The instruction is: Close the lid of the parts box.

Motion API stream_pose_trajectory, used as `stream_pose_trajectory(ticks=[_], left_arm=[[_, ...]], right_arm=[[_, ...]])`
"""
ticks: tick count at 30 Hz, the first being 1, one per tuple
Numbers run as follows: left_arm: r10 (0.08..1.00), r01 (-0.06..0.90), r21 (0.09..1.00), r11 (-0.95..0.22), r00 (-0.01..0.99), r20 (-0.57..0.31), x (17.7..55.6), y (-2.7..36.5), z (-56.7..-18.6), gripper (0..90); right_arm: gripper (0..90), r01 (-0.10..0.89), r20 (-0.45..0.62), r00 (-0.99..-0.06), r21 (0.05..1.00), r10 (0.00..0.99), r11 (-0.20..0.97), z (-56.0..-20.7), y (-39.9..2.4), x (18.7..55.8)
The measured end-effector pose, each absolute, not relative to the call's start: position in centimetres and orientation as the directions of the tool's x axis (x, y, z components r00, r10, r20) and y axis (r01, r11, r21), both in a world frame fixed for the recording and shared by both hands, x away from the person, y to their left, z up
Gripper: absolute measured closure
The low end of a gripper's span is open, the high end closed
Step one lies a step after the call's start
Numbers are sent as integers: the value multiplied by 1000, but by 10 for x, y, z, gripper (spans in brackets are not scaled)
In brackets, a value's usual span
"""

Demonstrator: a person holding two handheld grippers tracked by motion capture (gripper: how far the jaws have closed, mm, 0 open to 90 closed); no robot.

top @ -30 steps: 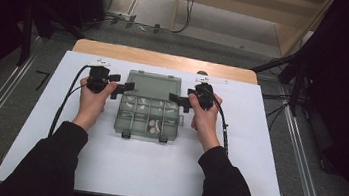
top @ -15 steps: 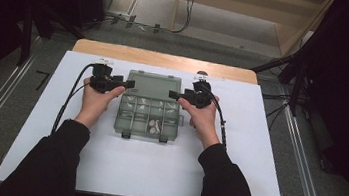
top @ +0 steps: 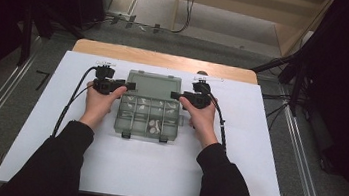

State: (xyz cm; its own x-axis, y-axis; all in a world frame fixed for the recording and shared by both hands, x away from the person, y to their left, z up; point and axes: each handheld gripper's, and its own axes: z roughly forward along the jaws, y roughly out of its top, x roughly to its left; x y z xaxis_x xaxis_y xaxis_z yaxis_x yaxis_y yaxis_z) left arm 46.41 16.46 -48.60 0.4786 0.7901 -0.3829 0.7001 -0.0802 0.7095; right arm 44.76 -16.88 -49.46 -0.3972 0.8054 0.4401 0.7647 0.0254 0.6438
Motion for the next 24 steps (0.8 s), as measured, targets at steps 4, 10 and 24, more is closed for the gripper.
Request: stream_pose_trajectory(ticks=[4, 10, 24], left_arm=[[794, 707, 702, -86, 474, -380, 465, 164, -488, 412], [801, 724, 683, -97, 464, -378, 465, 164, -493, 436], [800, 738, 670, -76, 447, -401, 466, 165, -496, 449]], right_arm=[[287, 773, 453, -396, 634, 799, 23, -496, -168, 448], [288, 782, 459, -390, 623, 798, 24, -500, -167, 450], [287, 803, 491, -379, 596, 784, 14, -509, -163, 453]])
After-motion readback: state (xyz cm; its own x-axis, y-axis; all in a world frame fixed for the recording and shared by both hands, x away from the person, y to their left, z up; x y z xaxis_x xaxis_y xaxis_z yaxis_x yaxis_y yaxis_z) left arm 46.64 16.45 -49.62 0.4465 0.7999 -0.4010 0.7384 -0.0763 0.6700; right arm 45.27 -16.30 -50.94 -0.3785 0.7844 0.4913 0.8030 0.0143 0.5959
